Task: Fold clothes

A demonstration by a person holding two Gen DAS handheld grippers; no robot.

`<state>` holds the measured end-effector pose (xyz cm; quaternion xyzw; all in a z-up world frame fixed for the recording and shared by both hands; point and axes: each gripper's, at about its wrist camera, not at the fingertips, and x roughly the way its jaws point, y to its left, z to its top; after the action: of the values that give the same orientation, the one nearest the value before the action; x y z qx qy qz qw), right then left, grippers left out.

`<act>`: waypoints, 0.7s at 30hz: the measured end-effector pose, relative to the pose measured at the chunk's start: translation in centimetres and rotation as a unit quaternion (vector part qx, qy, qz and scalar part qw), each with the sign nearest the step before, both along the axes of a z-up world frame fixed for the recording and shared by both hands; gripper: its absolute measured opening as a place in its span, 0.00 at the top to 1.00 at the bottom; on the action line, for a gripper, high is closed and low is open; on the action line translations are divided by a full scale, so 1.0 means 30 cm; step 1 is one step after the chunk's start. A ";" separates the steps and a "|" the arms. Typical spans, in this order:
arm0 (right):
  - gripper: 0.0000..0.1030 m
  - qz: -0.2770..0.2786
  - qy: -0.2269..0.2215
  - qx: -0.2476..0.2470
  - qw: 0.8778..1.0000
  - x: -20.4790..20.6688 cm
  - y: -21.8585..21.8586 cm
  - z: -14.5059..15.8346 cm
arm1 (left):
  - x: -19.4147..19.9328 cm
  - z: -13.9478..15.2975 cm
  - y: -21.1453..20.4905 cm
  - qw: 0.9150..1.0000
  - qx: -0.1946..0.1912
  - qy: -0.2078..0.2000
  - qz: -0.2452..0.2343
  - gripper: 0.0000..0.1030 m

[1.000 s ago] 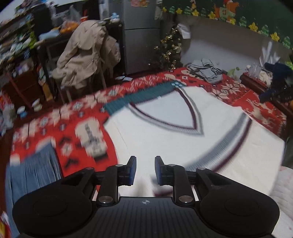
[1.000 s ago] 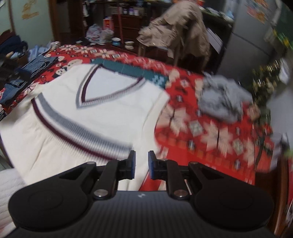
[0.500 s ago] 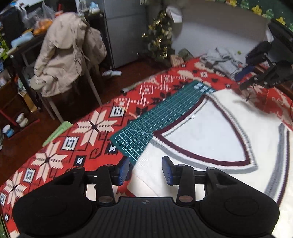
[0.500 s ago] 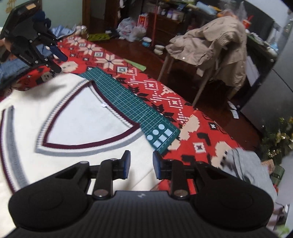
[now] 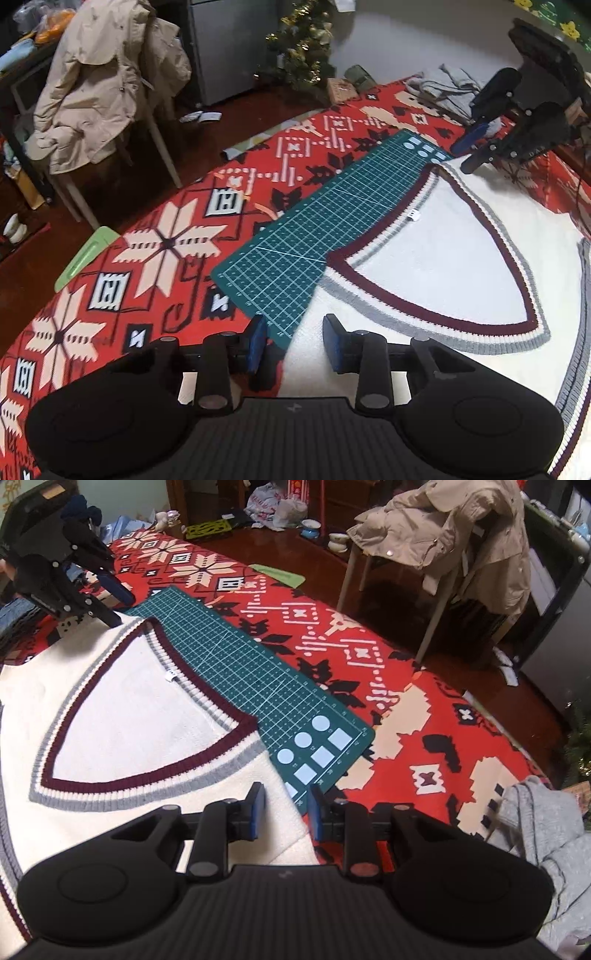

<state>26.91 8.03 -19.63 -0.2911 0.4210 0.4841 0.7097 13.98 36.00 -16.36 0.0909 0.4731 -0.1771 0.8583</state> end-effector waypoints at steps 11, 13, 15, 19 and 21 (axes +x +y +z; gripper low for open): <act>0.94 0.030 0.022 -0.011 0.999 -0.020 0.031 0.011 | 0.010 0.006 -0.034 1.000 -0.001 0.026 -0.016 0.94; 0.94 0.037 0.008 -0.015 0.999 -0.036 0.034 0.015 | 0.003 0.008 -0.054 0.999 0.016 0.017 -0.028 0.95; 0.94 0.037 -0.006 -0.017 0.999 -0.049 0.033 0.019 | -0.004 0.012 -0.062 0.999 0.027 0.006 -0.025 0.96; 0.95 0.030 -0.043 -0.001 0.999 -0.100 0.010 0.066 | -0.049 0.052 -0.068 0.999 0.034 -0.030 -0.006 0.97; 0.95 0.026 -0.062 0.009 0.998 -0.134 -0.006 0.101 | -0.089 0.097 -0.088 0.998 0.041 -0.055 -0.002 0.97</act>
<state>22.90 7.85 -16.60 -0.3248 0.3638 0.4871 0.7245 11.31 33.35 -13.46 0.1367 0.4320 -0.1535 0.8782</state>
